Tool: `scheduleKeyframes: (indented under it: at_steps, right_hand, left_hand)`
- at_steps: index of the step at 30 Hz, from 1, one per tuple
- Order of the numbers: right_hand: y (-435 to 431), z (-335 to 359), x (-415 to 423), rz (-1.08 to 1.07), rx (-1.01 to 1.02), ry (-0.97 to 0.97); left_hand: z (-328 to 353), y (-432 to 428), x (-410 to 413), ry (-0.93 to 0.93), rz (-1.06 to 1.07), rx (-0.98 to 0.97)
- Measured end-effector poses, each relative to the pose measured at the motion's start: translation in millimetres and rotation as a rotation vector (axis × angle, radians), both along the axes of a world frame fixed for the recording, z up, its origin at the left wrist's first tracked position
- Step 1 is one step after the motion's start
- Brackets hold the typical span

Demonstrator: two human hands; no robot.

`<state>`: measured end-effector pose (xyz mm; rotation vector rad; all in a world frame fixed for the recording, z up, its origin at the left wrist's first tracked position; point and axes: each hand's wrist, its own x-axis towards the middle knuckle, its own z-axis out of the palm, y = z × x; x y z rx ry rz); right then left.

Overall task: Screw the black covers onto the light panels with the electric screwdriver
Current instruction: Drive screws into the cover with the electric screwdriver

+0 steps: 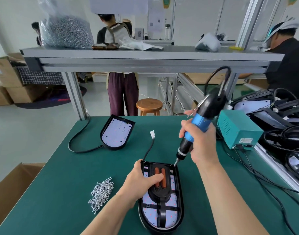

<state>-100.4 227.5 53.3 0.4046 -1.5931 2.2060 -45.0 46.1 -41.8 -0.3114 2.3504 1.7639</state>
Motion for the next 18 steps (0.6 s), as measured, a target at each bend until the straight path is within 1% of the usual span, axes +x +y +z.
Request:
scheduleKeyframes:
  at_steps: [2, 4, 7, 9, 12, 13, 15, 18]
  right_hand:
    - [6.2, 15.2, 3.7, -0.037, -0.095, -0.01]
    - [12.7, 26.5, 10.2, -0.043, -0.217, -0.057]
    - [25.3, 30.7, 23.9, -0.015, -0.368, -0.152]
    - [32.1, 28.6, 32.3, -0.026, -0.37, -0.213]
    - [38.0, 22.1, 40.1, -0.073, -0.344, -0.268]
    - [39.6, 19.9, 41.6, -0.087, -0.336, -0.277]
    - [41.4, 16.0, 42.7, -0.104, -0.347, -0.287]
    - [41.1, 14.6, 44.9, -0.114, -0.417, -0.305]
  left_hand:
    - [2.2, 0.1, 0.3, -0.006, 0.0, -0.04]
    - [6.2, -1.1, 2.0, -0.015, -0.018, -0.13]
    - [15.6, -7.8, 4.2, 0.031, -0.07, -0.384]
    - [22.3, -18.6, 1.4, 0.101, -0.045, -0.547]
    - [29.6, -51.7, -7.7, 0.168, 0.05, -0.687]
    - [31.6, -66.2, -10.7, 0.16, 0.06, -0.763]
    - [33.3, -94.1, -14.8, 0.067, 0.059, -0.878]
    - [30.8, -118.0, -18.1, -0.101, 0.003, -0.918]
